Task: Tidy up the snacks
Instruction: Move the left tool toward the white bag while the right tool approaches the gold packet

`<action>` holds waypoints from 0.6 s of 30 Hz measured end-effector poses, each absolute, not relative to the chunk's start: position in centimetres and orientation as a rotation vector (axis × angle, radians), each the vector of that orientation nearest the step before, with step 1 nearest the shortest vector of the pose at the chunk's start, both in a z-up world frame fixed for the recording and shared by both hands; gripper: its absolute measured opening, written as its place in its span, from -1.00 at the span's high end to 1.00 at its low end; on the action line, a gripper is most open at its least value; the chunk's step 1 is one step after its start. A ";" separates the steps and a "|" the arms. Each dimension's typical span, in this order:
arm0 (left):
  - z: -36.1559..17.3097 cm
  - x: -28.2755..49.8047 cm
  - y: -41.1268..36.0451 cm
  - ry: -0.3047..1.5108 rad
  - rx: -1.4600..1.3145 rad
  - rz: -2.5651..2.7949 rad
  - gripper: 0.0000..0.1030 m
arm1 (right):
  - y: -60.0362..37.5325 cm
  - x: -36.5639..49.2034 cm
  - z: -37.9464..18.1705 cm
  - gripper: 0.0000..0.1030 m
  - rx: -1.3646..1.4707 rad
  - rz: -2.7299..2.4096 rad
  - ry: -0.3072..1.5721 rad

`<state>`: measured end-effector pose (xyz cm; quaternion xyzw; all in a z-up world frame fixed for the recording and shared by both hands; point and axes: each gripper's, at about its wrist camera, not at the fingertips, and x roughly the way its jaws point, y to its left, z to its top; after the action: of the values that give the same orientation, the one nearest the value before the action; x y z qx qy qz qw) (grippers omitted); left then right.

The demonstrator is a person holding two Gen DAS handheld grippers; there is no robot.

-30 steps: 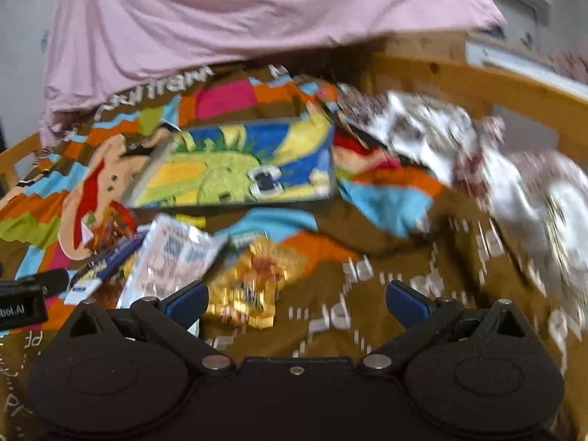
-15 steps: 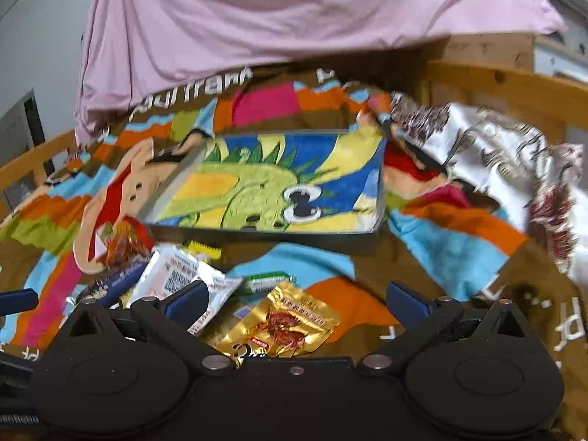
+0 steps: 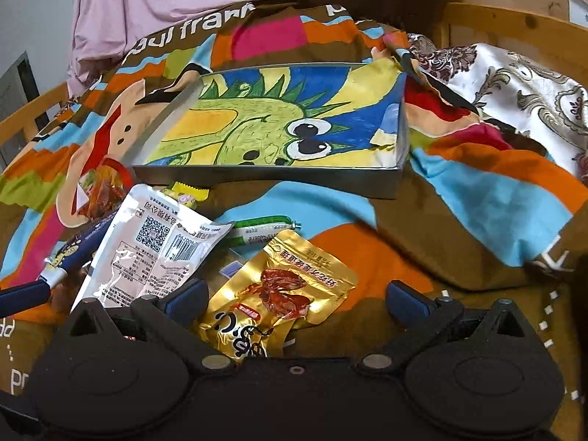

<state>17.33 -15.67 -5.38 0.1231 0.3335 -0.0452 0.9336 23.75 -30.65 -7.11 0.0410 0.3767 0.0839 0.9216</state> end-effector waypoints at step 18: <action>-6.4 17.5 -16.4 0.704 0.290 -0.099 -0.99 | -32.2 23.5 -6.8 -0.99 0.044 0.107 0.839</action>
<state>17.49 -16.38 -6.42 0.1412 0.3433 -0.0481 0.9273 23.46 -32.22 -6.75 0.0212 0.4070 0.0519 0.9117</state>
